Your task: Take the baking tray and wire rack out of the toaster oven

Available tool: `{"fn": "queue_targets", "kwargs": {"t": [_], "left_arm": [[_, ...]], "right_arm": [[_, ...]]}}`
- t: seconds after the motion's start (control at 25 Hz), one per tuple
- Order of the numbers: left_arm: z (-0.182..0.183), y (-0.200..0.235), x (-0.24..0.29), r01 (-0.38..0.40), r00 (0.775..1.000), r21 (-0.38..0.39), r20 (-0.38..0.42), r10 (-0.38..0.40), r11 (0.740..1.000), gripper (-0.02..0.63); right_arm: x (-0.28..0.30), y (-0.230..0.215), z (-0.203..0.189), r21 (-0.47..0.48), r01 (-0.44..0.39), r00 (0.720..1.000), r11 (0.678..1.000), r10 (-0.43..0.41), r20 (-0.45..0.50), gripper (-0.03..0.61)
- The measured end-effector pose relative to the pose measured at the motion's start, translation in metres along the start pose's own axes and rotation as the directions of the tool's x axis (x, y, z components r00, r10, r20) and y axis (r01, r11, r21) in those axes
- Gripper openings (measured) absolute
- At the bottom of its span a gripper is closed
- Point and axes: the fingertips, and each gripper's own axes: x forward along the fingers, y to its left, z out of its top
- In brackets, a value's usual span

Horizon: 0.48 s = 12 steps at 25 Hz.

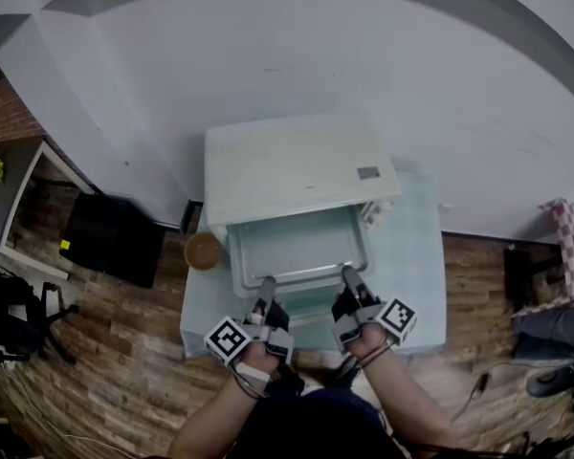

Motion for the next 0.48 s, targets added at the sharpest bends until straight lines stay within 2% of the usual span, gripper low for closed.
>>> {"fn": "queue_targets", "kwargs": {"t": [0.48], "left_arm": [[-0.04, -0.018, -0.047, 0.03, 0.999, 0.022, 0.019, -0.031, 0.999, 0.089]], "right_arm": [[-0.061, -0.015, -0.011, -0.028, 0.003, 0.995, 1.0, -0.006, -0.097, 0.091]]}}
